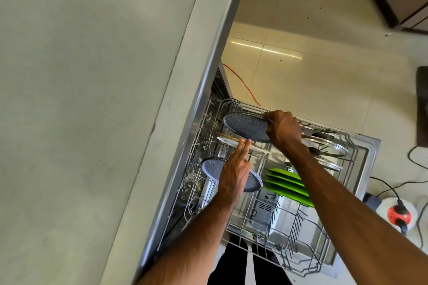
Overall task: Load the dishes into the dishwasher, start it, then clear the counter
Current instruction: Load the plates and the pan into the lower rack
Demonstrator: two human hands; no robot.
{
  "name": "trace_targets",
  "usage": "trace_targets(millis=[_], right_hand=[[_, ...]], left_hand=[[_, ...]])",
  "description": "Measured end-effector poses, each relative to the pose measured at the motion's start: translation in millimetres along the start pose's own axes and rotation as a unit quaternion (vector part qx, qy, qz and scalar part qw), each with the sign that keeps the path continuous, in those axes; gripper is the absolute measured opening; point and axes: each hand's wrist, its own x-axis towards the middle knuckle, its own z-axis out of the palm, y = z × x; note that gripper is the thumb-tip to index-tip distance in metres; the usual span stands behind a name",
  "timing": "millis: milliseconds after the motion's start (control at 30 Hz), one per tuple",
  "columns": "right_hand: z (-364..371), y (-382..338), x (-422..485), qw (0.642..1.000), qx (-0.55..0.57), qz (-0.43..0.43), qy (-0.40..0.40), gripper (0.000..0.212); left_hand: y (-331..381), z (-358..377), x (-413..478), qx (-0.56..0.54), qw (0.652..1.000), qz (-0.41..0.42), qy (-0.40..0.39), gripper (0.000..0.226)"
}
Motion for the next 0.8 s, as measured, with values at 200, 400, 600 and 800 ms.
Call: trace_targets(millis=[200, 400, 600, 800], right_hand=[[10.7, -6.8, 3.9, 1.0, -0.018, -0.011, -0.005, 0.035], [6.2, -9.8, 8.8, 0.999, -0.019, -0.023, -0.011, 0.037], [3.7, -11.5, 1.3, 1.0, -0.02, -0.011, 0.005, 0.04], [20.1, -19.1, 8.7, 0.998, -0.028, -0.031, -0.047, 0.043]], left_hand=[[0.8, 1.2, 1.0, -0.01, 1.0, -0.004, 0.0, 0.027], [1.0, 4.9, 2.3, -0.007, 1.0, -0.006, 0.011, 0.038], [0.5, 3.3, 2.2, -0.014, 1.0, -0.007, 0.017, 0.043], [2.7, 3.6, 2.2, -0.014, 1.0, 0.0, 0.013, 0.023]])
